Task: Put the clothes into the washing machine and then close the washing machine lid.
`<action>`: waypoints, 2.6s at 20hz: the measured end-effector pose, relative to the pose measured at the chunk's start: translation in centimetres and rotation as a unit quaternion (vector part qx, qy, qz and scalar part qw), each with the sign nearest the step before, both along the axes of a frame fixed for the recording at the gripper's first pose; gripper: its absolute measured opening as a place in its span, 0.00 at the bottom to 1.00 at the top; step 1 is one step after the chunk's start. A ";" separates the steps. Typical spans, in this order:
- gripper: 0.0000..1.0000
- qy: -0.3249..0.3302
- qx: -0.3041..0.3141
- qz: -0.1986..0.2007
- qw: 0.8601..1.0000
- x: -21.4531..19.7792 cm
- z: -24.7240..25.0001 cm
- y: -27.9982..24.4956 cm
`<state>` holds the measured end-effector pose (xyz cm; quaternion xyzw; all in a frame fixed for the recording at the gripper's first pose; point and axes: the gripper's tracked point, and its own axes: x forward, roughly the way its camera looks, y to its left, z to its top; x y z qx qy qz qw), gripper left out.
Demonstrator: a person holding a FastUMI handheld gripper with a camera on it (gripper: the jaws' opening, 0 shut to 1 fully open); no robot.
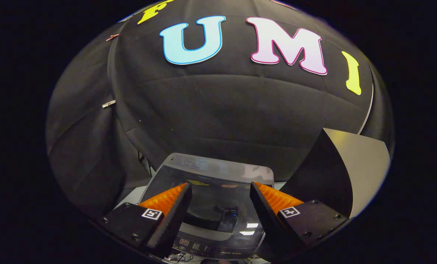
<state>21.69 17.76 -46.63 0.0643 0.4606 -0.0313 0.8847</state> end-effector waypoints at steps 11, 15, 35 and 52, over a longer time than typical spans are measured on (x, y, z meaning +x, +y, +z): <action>1.00 -0.066 -0.010 0.020 0.998 -0.7 6.9 0.3; 0.99 -0.128 -0.027 0.030 0.991 -1.3 12.6 -0.8; 0.99 -0.340 -0.080 0.001 0.937 -11.1 34.8 -13.5; 0.98 -0.390 -0.143 -0.028 0.909 -19.6 41.2 -21.1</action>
